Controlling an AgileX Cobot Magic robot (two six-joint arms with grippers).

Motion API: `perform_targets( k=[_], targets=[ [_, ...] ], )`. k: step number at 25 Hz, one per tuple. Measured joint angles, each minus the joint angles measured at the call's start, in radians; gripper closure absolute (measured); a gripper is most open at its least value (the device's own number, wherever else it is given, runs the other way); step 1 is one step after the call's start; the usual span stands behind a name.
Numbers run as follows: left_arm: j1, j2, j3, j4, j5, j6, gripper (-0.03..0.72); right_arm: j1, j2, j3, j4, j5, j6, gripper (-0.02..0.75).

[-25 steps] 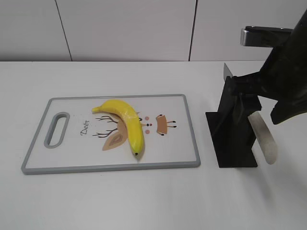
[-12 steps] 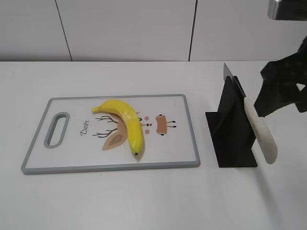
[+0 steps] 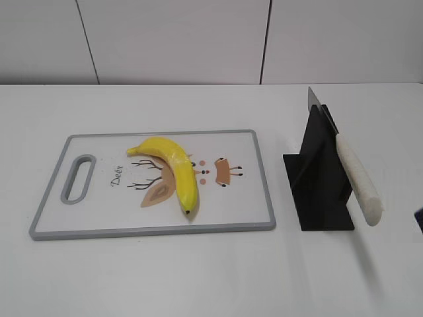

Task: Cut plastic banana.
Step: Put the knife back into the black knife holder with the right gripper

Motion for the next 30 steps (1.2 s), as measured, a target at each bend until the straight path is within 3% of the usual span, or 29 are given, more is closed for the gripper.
perform_targets(
  k=[8,23,30],
  targets=[
    [0.000,0.000,0.000,0.000,-0.001,0.000,0.109,0.000,-0.348,0.201,-0.014,-0.005,-0.011,0.153],
    [0.000,0.000,0.000,0.000,-0.002,0.000,0.109,0.000,-0.837,0.226,-0.035,0.018,-0.011,0.156],
    [0.004,0.000,0.000,0.002,-0.001,0.000,0.109,-0.036,-0.877,0.226,-0.008,0.022,-0.011,0.156]
  ],
)
